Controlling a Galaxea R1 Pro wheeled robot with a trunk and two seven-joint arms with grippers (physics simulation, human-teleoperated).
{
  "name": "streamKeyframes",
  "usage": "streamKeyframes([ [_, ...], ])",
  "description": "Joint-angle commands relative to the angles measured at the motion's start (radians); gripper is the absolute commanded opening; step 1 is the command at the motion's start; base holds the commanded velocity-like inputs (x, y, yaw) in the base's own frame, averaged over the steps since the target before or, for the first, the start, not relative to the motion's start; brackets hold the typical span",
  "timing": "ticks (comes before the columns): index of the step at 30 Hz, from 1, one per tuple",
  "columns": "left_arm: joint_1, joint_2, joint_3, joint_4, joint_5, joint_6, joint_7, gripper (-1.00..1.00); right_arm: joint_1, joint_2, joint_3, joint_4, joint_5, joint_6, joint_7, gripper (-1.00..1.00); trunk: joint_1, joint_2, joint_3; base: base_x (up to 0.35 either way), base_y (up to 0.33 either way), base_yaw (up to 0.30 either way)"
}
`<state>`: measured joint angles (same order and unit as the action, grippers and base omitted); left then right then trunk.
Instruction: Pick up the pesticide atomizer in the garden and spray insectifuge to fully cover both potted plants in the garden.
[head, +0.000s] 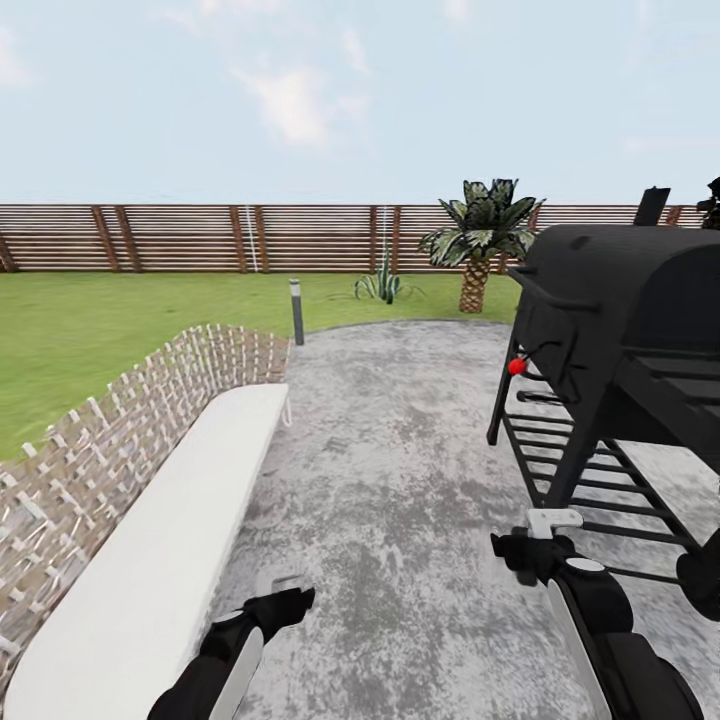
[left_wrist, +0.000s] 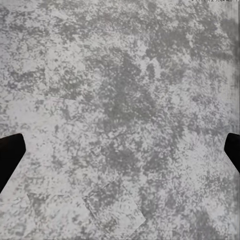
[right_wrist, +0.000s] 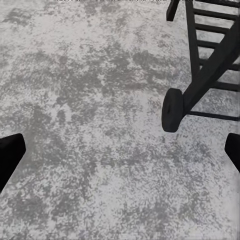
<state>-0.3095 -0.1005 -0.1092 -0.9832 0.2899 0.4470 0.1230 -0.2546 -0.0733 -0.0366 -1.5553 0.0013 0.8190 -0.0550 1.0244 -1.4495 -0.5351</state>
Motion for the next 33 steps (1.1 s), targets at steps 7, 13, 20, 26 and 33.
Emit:
streamKeyframes([
  [7, 0.000, 0.002, 0.000, -0.002, 0.011, 0.004, 0.009, 1.00, 0.001, 0.000, 0.001, -0.005, 0.000, 0.005, -0.003, 1.00, 0.001, -0.001, -0.001, 0.338, 0.053, -0.030],
  [13, -0.001, 0.003, 0.000, -0.002, 0.011, 0.004, 0.009, 1.00, 0.001, 0.000, 0.001, -0.007, 0.000, 0.005, -0.003, 1.00, 0.001, -0.001, -0.001, 0.338, 0.080, -0.003],
  [20, 0.000, 0.002, -0.001, -0.001, 0.011, 0.004, 0.009, 1.00, 0.003, 0.000, 0.001, -0.012, 0.000, 0.005, -0.003, 1.00, 0.001, -0.001, -0.001, 0.338, 0.058, 0.000],
  [26, 0.000, 0.002, -0.001, -0.001, 0.011, 0.004, 0.009, 1.00, 0.003, 0.000, 0.000, -0.015, 0.000, 0.005, -0.003, 1.00, 0.001, -0.001, -0.001, 0.338, 0.011, 0.000],
  [33, 0.000, 0.002, -0.001, 0.000, 0.011, 0.004, 0.009, 1.00, 0.003, 0.001, 0.000, -0.018, 0.000, 0.005, -0.003, 1.00, 0.001, -0.001, -0.001, 0.338, 0.001, 0.000],
])
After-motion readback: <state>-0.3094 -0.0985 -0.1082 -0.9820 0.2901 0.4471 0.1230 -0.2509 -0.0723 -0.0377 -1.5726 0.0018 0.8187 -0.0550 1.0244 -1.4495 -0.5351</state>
